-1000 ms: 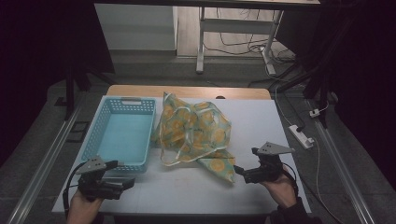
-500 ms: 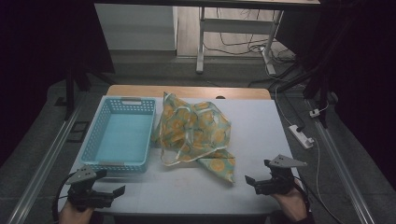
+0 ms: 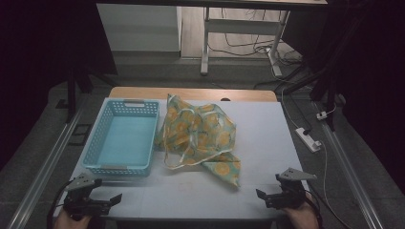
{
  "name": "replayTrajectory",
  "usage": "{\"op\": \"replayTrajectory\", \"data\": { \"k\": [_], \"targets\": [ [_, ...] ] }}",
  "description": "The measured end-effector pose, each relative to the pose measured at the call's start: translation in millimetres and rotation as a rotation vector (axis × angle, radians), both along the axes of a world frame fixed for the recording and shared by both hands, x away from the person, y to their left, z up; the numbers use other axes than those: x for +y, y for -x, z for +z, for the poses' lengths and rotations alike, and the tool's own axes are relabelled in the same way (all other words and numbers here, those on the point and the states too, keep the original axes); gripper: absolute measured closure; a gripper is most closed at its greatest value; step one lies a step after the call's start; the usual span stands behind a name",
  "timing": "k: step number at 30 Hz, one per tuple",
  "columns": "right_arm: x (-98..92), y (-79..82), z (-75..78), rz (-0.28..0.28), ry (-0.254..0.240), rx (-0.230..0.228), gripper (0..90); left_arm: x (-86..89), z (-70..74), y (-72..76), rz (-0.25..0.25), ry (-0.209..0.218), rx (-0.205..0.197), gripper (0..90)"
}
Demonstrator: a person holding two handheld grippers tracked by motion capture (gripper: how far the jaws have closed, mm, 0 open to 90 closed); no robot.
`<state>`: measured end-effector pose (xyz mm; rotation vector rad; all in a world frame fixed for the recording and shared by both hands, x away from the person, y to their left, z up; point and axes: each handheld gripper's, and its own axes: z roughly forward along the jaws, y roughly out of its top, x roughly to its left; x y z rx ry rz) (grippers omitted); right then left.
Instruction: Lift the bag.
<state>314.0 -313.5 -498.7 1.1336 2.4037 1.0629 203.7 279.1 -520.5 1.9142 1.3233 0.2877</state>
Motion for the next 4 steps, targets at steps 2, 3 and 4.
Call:
{"op": "replayTrajectory", "data": {
  "k": [2, 3, 4],
  "targets": [
    [-0.1, -0.5, -0.3, -0.005, -0.004, 0.004, 1.8, -0.3, -0.4, -1.1, 0.0, 0.001, 0.008, 0.0],
    [0.1, -0.7, -0.6, -0.004, 0.002, 0.006, 1.8, -0.5, -0.1, -1.5, -0.001, 0.001, 0.009, 0.0],
    [0.4, -0.9, -1.1, -0.001, 0.011, 0.003, 1.9, -0.7, -0.2, -2.2, -0.004, 0.0, 0.013, 0.0]
  ]
}}
